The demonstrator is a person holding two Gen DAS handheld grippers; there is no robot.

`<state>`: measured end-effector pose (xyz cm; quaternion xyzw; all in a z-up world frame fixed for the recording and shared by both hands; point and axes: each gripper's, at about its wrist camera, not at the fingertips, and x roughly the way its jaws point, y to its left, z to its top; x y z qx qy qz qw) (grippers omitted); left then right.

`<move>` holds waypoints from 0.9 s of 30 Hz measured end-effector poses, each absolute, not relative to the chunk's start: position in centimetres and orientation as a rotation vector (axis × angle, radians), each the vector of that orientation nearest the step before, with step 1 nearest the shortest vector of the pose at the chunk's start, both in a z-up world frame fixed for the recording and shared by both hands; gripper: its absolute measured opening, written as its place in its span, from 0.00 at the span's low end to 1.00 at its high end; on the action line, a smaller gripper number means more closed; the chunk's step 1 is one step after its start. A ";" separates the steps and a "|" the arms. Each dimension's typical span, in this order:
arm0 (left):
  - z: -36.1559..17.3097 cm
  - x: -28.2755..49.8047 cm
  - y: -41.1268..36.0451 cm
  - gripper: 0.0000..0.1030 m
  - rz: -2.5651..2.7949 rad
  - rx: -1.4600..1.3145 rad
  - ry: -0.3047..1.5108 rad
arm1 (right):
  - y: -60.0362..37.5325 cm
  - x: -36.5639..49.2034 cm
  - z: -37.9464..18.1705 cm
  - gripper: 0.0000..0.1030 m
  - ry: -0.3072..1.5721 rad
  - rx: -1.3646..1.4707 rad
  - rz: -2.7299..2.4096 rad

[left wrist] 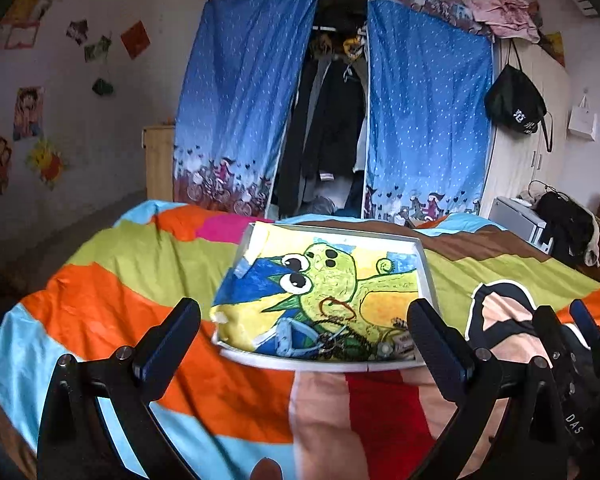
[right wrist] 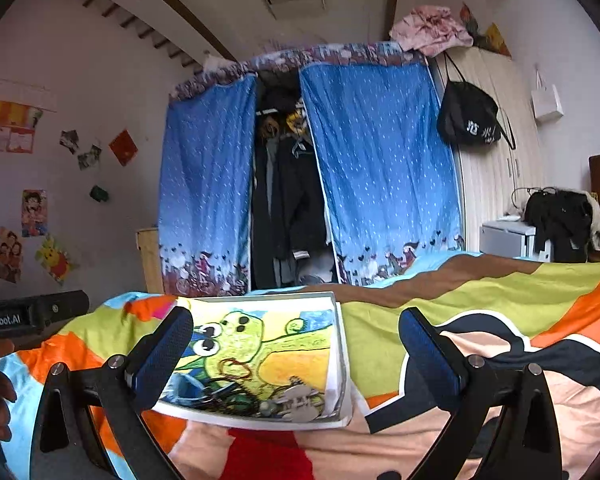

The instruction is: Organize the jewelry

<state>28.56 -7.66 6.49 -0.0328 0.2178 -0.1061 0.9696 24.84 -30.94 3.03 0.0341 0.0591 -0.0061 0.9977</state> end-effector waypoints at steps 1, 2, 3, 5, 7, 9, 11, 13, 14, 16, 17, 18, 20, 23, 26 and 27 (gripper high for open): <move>6.4 27.6 -7.4 0.98 -0.213 -0.066 0.429 | -30.7 24.3 3.0 1.00 0.118 0.066 -0.004; 6.3 27.0 -7.1 0.98 -0.212 -0.066 0.426 | -30.5 23.7 2.9 1.00 0.121 0.062 0.002; 6.1 26.1 -6.8 0.98 -0.209 -0.068 0.422 | -30.1 23.0 2.7 1.00 0.129 0.053 0.011; 5.5 24.7 -6.2 0.98 -0.204 -0.070 0.421 | -29.5 22.0 2.4 1.00 0.141 0.041 0.026; 5.1 23.6 -5.7 0.98 -0.195 -0.069 0.429 | -28.8 21.0 2.3 1.00 0.142 0.029 0.037; 4.7 22.5 -5.1 0.98 -0.182 -0.075 0.436 | -28.3 19.8 2.3 1.00 0.141 0.022 0.047; 4.4 21.5 -4.5 0.98 -0.173 -0.084 0.438 | -27.8 18.7 2.2 1.00 0.141 0.015 0.057; 4.2 20.5 -4.1 0.98 -0.167 -0.089 0.440 | -27.4 17.9 2.0 1.00 0.153 0.008 0.069; 4.1 20.2 -3.9 0.98 -0.166 -0.089 0.440 | -27.3 17.6 1.9 1.00 0.157 0.007 0.070; 3.9 19.3 -3.5 0.98 -0.166 -0.087 0.442 | -26.8 16.8 1.7 1.00 0.175 0.004 0.075; 3.8 18.8 -3.4 0.98 -0.166 -0.084 0.441 | -26.6 16.4 1.5 1.00 0.186 0.001 0.077; 3.6 18.2 -3.2 0.98 -0.166 -0.082 0.441 | -26.6 16.3 1.4 1.00 0.194 -0.002 0.077; 3.3 17.3 -2.7 0.98 -0.169 -0.085 0.439 | -26.2 15.6 1.1 1.00 0.215 -0.006 0.073; 2.8 15.8 -2.2 0.98 -0.177 -0.084 0.437 | -25.8 14.8 0.8 1.00 0.242 -0.004 0.065; 2.2 14.6 -1.9 0.98 -0.175 -0.072 0.439 | -25.6 13.8 0.5 1.00 0.258 0.000 0.044; 2.0 14.2 -1.8 0.98 -0.176 -0.071 0.441 | -25.7 13.8 0.4 1.00 0.260 0.001 0.039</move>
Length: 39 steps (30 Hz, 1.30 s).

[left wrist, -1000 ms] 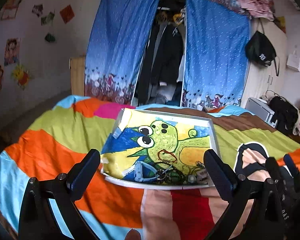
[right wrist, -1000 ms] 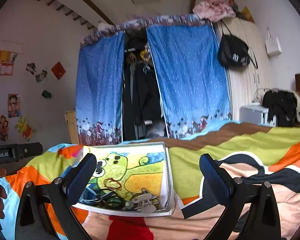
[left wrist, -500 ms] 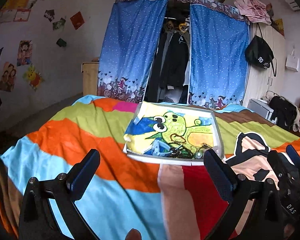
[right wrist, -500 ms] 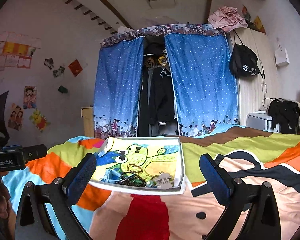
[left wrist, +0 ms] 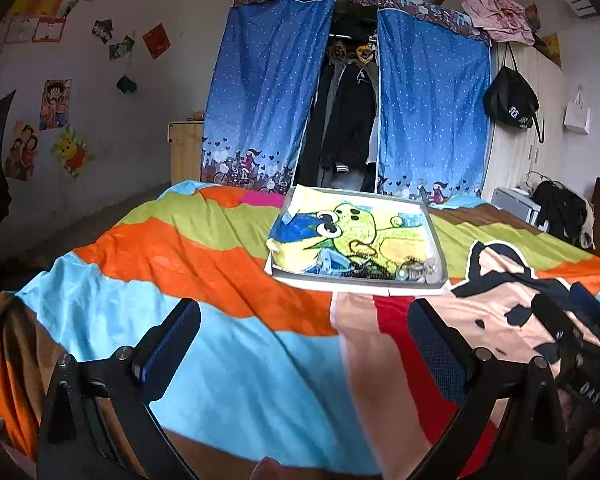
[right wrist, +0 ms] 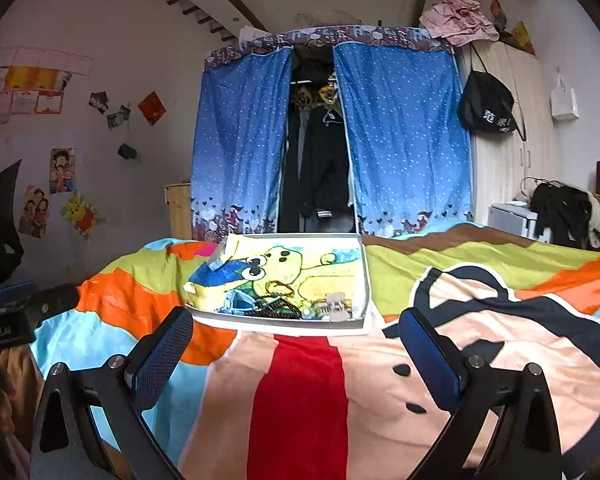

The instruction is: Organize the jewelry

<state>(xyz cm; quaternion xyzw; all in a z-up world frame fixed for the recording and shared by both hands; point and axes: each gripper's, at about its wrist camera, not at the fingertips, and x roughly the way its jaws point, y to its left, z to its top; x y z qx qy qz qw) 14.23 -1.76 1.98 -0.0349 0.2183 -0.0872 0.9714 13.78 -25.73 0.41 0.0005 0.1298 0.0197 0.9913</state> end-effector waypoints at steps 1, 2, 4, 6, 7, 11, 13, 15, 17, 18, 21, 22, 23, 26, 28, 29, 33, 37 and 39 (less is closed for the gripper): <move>1.7 13.9 -1.6 0.98 -0.173 -0.071 0.442 | -25.7 13.6 0.3 1.00 0.268 0.005 0.032; 1.5 13.7 -1.4 0.98 -0.169 -0.072 0.442 | -25.7 13.5 0.2 1.00 0.274 0.007 0.025; 1.0 13.2 -1.1 0.98 -0.162 -0.081 0.449 | -25.5 13.2 0.0 1.00 0.283 0.010 0.013; 0.6 12.8 -0.5 0.98 -0.159 -0.105 0.455 | -25.4 13.0 -0.2 1.00 0.291 0.009 0.005; 0.5 12.7 -0.2 0.98 -0.156 -0.119 0.460 | -25.3 12.9 -0.3 1.00 0.297 0.006 0.002; 0.1 12.3 0.5 0.98 -0.130 -0.144 0.471 | -24.8 12.9 -0.7 1.00 0.314 -0.013 0.005; 0.1 12.3 0.6 0.98 -0.111 -0.141 0.469 | -24.4 13.0 -0.9 1.00 0.323 -0.029 0.006; 0.0 12.4 0.7 0.98 -0.102 -0.139 0.471 | -24.2 13.0 -1.1 1.00 0.329 -0.037 0.007; -0.2 12.3 0.7 0.98 -0.100 -0.139 0.474 | -24.0 13.2 -1.3 1.00 0.337 -0.043 0.009; -0.2 12.3 0.7 0.98 -0.100 -0.138 0.476 | -24.0 13.2 -1.3 1.00 0.339 -0.045 0.009; -0.3 12.3 0.5 0.98 -0.103 -0.134 0.476 | -24.0 13.4 -1.5 1.00 0.351 -0.046 0.009; -0.3 12.3 0.5 0.98 -0.107 -0.133 0.477 | -24.0 13.5 -1.5 1.00 0.354 -0.045 0.009; -0.3 12.3 0.5 0.98 -0.108 -0.133 0.478 | -24.0 13.5 -1.6 1.00 0.356 -0.045 0.009; -0.3 12.2 0.5 0.98 -0.108 -0.128 0.474 | -24.0 13.5 -1.6 1.00 0.361 -0.047 0.010; -0.3 12.3 0.5 0.98 -0.109 -0.126 0.475 | -24.0 13.6 -1.6 1.00 0.364 -0.050 0.012; -0.3 12.3 0.5 0.98 -0.109 -0.125 0.477 | -23.9 13.6 -1.6 1.00 0.364 -0.051 0.013; -0.4 12.4 0.5 0.98 -0.110 -0.124 0.478 | -23.9 13.7 -1.6 1.00 0.369 -0.055 0.016; -0.4 12.3 0.5 0.98 -0.110 -0.123 0.477 | -23.9 13.7 -1.7 1.00 0.370 -0.055 0.017; -0.4 12.3 0.4 0.98 -0.109 -0.122 0.478 | -23.9 13.8 -1.7 1.00 0.374 -0.055 0.018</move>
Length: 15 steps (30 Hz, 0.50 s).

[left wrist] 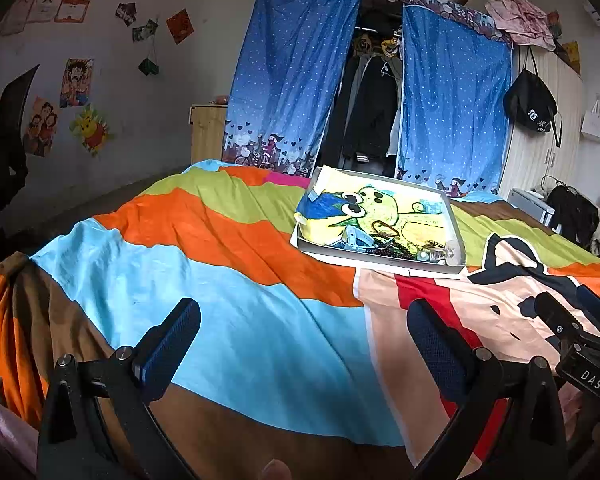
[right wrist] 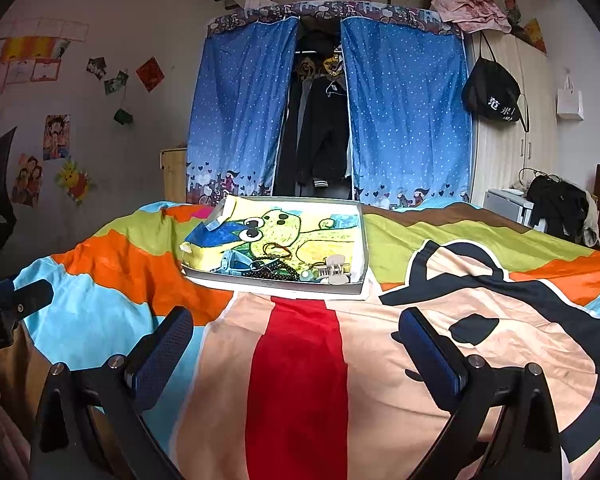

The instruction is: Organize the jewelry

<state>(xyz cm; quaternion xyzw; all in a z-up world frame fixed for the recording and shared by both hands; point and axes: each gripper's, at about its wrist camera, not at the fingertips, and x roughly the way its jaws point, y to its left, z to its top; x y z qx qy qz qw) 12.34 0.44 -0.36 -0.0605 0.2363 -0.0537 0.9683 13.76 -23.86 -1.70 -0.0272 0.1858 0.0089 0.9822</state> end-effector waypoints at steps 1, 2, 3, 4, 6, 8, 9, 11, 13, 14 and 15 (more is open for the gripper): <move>-0.4 12.3 0.4 0.98 -0.106 -0.121 0.477 | -23.9 13.8 -1.7 1.00 0.375 -0.055 0.018; -0.4 12.3 0.4 0.98 -0.106 -0.121 0.477 | -23.8 13.8 -1.8 1.00 0.376 -0.055 0.019; -0.4 12.3 0.4 0.98 -0.107 -0.120 0.476 | -23.8 13.8 -1.8 1.00 0.375 -0.055 0.019; -0.4 12.3 0.5 0.98 -0.107 -0.119 0.475 | -23.8 13.8 -1.8 1.00 0.376 -0.055 0.019; -0.4 12.3 0.4 0.98 -0.106 -0.118 0.476 | -23.8 13.8 -1.8 1.00 0.375 -0.055 0.019; -0.4 12.3 0.4 0.98 -0.107 -0.115 0.476 | -23.8 13.8 -1.8 1.00 0.376 -0.057 0.019; -0.4 12.3 0.4 0.98 -0.107 -0.113 0.476 | -23.8 13.8 -1.8 1.00 0.375 -0.056 0.019; -0.4 12.3 0.4 0.98 -0.108 -0.111 0.476 | -23.7 13.8 -1.8 1.00 0.375 -0.061 0.020; -0.4 12.3 0.5 0.98 -0.111 -0.111 0.475 | -23.7 13.8 -1.9 1.00 0.374 -0.064 0.022; -0.4 12.3 0.4 0.98 -0.113 -0.110 0.474 | -23.7 13.8 -1.9 1.00 0.374 -0.066 0.022; -0.4 12.3 0.4 0.98 -0.114 -0.109 0.474 | -23.7 13.8 -1.9 1.00 0.374 -0.067 0.023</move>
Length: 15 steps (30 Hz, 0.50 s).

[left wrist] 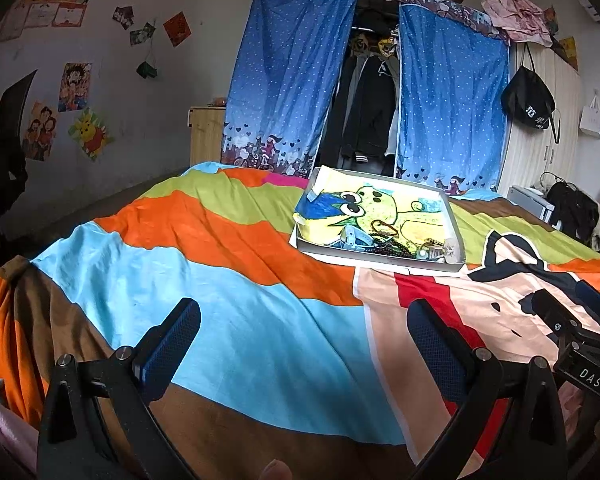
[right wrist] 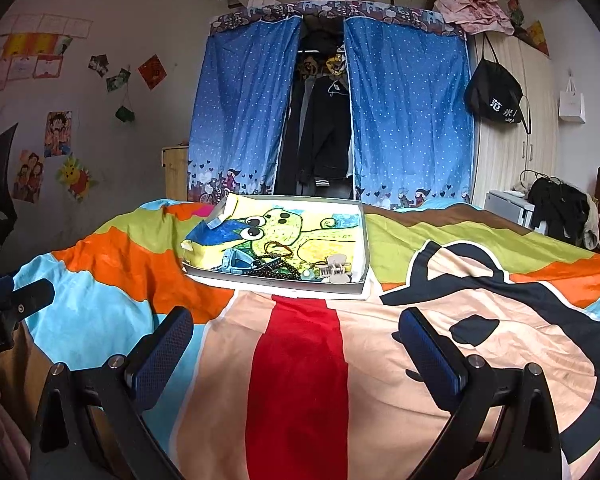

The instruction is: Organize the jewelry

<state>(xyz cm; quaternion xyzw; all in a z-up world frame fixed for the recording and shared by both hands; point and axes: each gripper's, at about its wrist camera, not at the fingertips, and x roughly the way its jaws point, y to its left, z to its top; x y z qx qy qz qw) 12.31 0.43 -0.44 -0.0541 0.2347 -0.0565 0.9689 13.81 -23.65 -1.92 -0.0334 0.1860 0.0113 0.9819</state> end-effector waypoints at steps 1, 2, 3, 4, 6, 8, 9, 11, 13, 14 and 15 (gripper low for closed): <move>-0.4 12.3 0.5 0.98 -0.114 -0.108 0.474 | -23.6 13.8 -1.9 1.00 0.375 -0.069 0.023; -0.4 12.3 0.4 0.98 -0.113 -0.109 0.474 | -23.6 13.8 -1.9 1.00 0.375 -0.067 0.023; -0.4 12.3 0.5 0.98 -0.115 -0.108 0.474 | -23.6 13.8 -1.9 1.00 0.374 -0.066 0.023; -0.4 12.3 0.5 0.98 -0.117 -0.107 0.474 | -23.6 13.8 -1.9 1.00 0.375 -0.067 0.023; -0.4 12.4 0.5 0.98 -0.119 -0.104 0.474 | -23.6 13.8 -2.0 1.00 0.375 -0.067 0.023; -0.4 12.4 0.5 0.98 -0.119 -0.101 0.472 | -23.6 13.8 -1.9 1.00 0.375 -0.067 0.023; -0.4 12.4 0.6 0.98 -0.119 -0.100 0.472 | -23.6 13.8 -1.9 1.00 0.375 -0.067 0.023; -0.5 12.4 0.6 0.98 -0.119 -0.102 0.473 | -23.6 13.8 -2.0 1.00 0.375 -0.068 0.024; -0.5 12.4 0.5 0.98 -0.119 -0.102 0.473 | -23.6 13.8 -1.9 1.00 0.375 -0.068 0.023; -0.4 12.4 0.6 0.98 -0.118 -0.102 0.473 | -23.6 13.8 -1.9 1.00 0.375 -0.068 0.023; -0.5 12.4 0.6 0.98 -0.119 -0.101 0.473 | -23.6 13.8 -1.9 1.00 0.375 -0.067 0.023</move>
